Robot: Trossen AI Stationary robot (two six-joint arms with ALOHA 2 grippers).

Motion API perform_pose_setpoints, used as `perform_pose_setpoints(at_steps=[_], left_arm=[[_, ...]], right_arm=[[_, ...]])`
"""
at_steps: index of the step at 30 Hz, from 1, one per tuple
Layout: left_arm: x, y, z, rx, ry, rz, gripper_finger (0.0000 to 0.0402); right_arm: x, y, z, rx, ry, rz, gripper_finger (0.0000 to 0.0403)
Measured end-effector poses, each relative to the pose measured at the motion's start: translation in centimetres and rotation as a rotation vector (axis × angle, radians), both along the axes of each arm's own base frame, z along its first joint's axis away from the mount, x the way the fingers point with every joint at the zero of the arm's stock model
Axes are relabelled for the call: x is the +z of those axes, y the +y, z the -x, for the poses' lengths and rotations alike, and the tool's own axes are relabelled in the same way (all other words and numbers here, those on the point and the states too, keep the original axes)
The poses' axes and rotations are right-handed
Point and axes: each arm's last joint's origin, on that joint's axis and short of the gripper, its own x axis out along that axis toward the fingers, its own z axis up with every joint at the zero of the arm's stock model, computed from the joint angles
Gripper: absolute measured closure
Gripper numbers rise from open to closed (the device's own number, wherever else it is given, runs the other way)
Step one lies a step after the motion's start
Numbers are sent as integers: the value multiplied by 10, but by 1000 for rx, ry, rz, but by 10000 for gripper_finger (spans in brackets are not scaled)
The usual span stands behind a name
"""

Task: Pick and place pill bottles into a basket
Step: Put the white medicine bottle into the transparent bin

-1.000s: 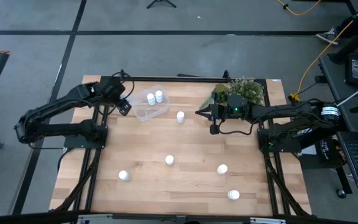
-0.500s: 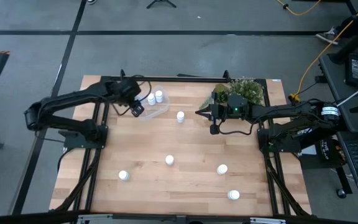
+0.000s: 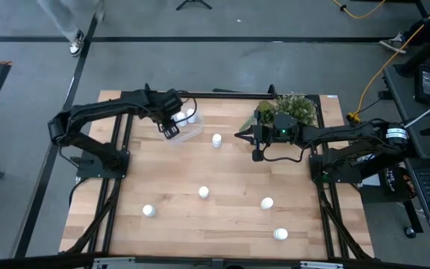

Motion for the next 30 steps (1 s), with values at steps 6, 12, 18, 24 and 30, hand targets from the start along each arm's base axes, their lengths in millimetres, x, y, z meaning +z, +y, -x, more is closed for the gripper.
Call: perform_pose_setpoints(at_steps=[6, 12, 18, 24, 30], left_arm=[[-8, 3, -4, -16, 47, -8, 238], [-9, 7, -3, -4, 56, -11, 238], [-9, 12, -1, 23, 52, -36, 238], [-27, 10, 2, 16, 73, -24, 238], [-36, 10, 3, 24, 68, -29, 238]], right_arm=[[0, 0, 0, 0, 0, 0, 384], [0, 0, 0, 0, 0, 0, 384], [0, 0, 0, -1, 0, -1, 384], [0, 0, 0, 0, 0, -1, 384], [0, 0, 0, 0, 0, -1, 384]])
